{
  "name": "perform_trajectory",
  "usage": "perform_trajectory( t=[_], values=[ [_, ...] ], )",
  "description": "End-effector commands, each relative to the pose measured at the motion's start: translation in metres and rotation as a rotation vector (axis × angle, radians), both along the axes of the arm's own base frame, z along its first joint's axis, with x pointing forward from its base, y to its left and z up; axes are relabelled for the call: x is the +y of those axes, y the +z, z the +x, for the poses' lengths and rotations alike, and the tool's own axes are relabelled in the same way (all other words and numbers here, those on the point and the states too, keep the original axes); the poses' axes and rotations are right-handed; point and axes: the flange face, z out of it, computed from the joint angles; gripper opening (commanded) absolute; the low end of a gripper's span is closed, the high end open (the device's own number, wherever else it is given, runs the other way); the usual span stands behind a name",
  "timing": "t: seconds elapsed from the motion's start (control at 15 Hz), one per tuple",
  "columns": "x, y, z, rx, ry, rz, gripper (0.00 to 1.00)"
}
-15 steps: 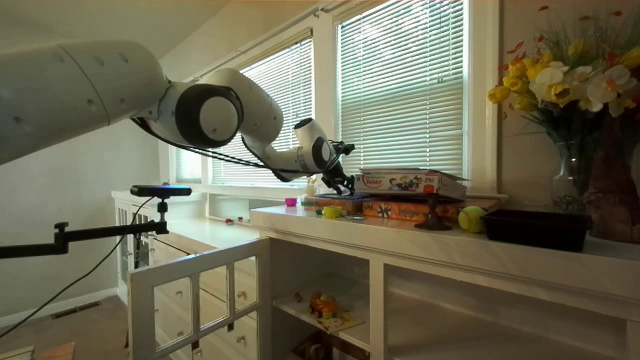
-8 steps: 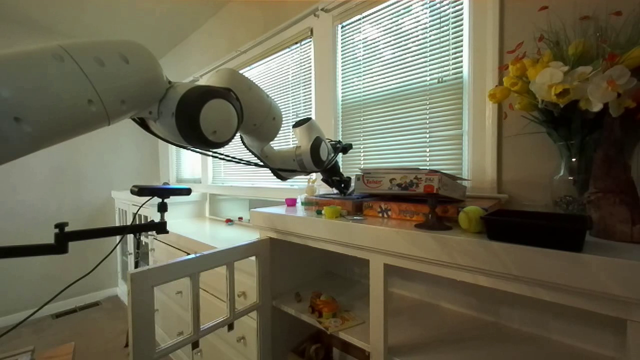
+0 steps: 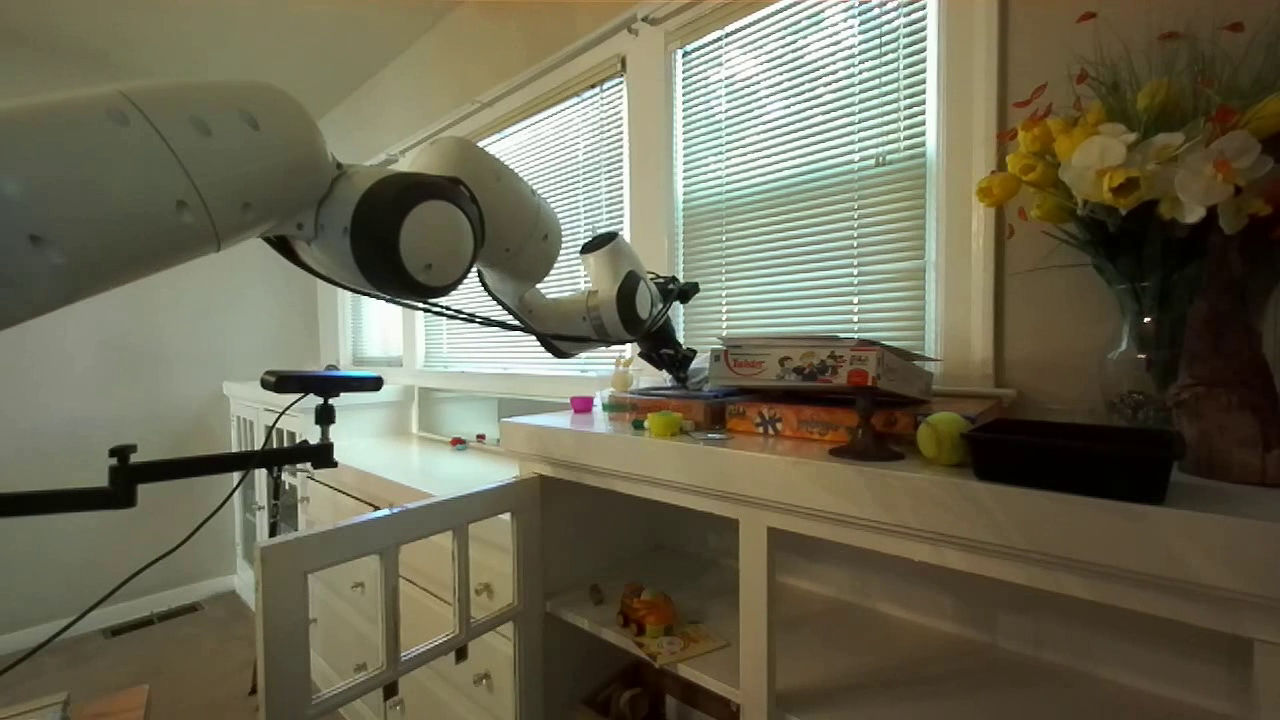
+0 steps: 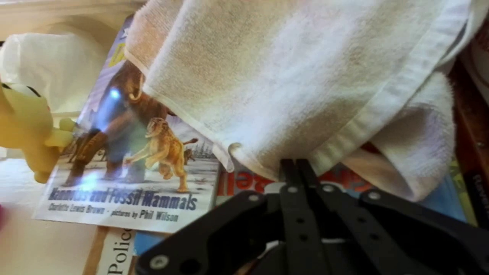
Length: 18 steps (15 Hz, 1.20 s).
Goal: Hang the towel on the cabinet's door
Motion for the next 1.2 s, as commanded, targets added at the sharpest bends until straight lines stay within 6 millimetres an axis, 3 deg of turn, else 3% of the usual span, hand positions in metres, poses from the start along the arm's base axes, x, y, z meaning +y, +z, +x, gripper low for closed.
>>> perform_trajectory(
  t=[0.0, 0.33, 0.87, 0.93, 1.13],
  values=[
    [0.021, 0.039, -0.011, -0.100, 0.079, 0.004, 0.01],
    [0.039, 0.101, -0.032, -0.188, 0.072, 0.036, 0.01],
    [0.028, 0.198, -0.056, -0.229, -0.094, 0.067, 0.01],
    [0.030, 0.183, -0.044, -0.238, -0.046, 0.085, 0.04],
    [0.028, 0.200, -0.050, -0.240, -0.073, 0.084, 0.04]
  ],
)
